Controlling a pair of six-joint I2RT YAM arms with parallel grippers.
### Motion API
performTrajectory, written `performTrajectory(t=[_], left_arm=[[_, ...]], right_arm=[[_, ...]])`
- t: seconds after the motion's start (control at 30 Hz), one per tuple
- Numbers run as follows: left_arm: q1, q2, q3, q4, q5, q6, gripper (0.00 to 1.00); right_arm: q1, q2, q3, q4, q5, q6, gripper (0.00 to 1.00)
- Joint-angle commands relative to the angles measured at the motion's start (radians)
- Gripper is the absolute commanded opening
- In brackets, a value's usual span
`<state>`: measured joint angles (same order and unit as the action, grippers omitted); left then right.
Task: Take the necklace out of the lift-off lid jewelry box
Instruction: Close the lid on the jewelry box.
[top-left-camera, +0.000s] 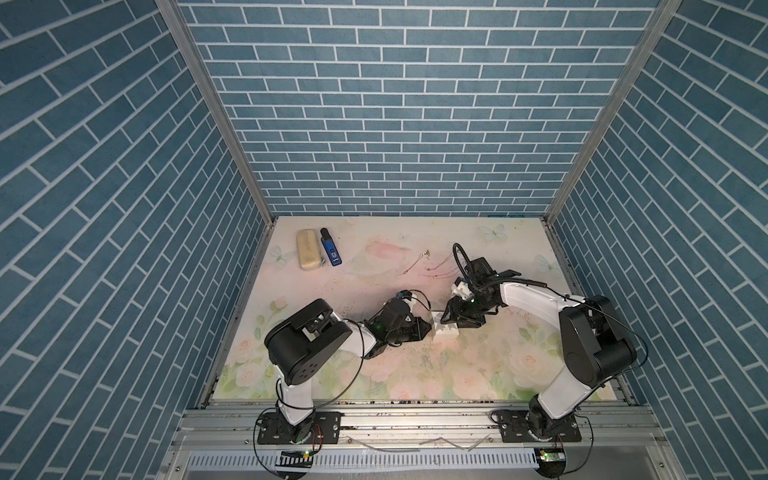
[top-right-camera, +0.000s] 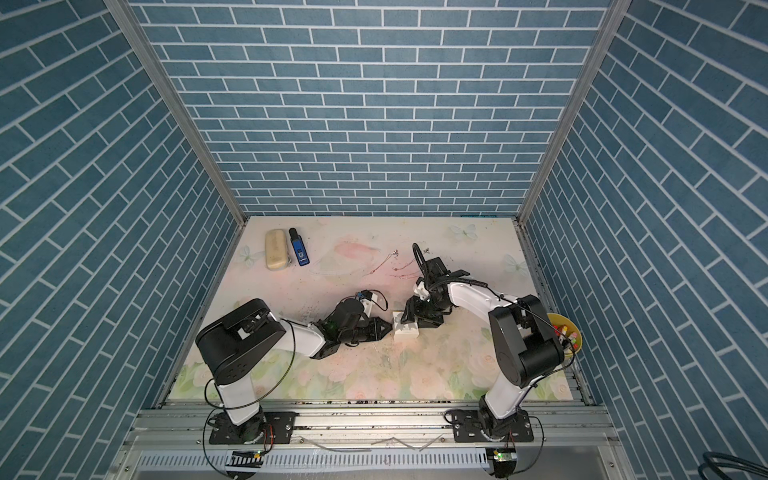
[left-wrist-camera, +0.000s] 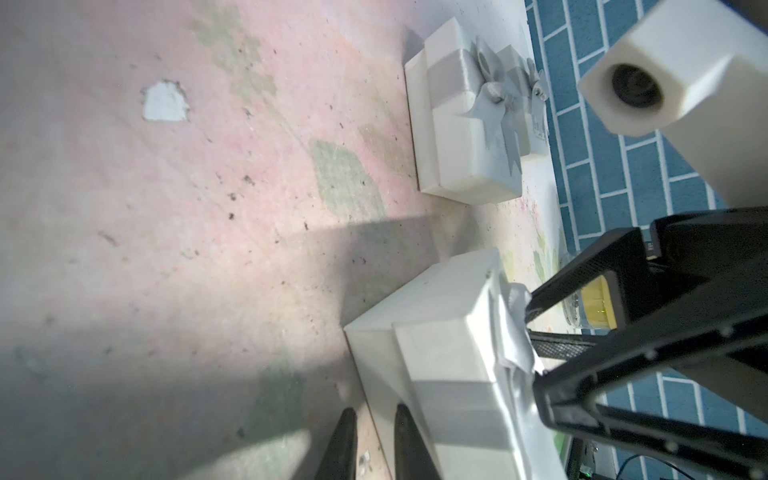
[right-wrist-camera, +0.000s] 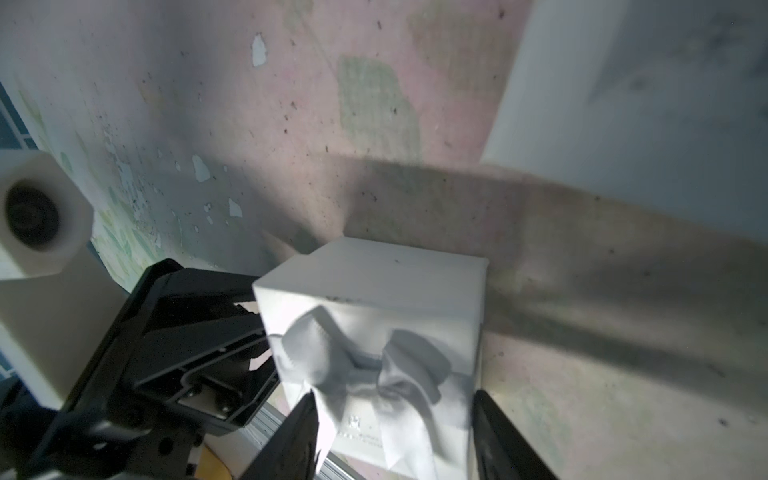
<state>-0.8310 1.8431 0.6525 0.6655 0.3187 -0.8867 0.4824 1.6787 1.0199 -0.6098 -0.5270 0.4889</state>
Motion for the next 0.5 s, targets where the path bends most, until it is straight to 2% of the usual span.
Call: performTrajectory(t=[0.0,0.1,0.23,0.47], left_arm=[[-0.022,0.032,0.040,0.000,0.017,-0.005,0.19],[-0.025,0.039,0.042,-0.013,0.019,-0.002,0.19],[-0.019,0.016,0.040,-0.032,-0.001,-0.002,0.19],[0.026,-0.086,-0.010,-0.125,-0.035,0.051,0.26]], right_arm=[[0.028,0.027,-0.011,0.021,-0.025,-0.018,0.53],[0.044,0.038,-0.002,-0.001,0.014,-0.021,0.53],[0.065,0.045,0.021,-0.059,0.103,-0.035,0.60],[0.067,0.056,0.031,-0.107,0.204,-0.043,0.60]])
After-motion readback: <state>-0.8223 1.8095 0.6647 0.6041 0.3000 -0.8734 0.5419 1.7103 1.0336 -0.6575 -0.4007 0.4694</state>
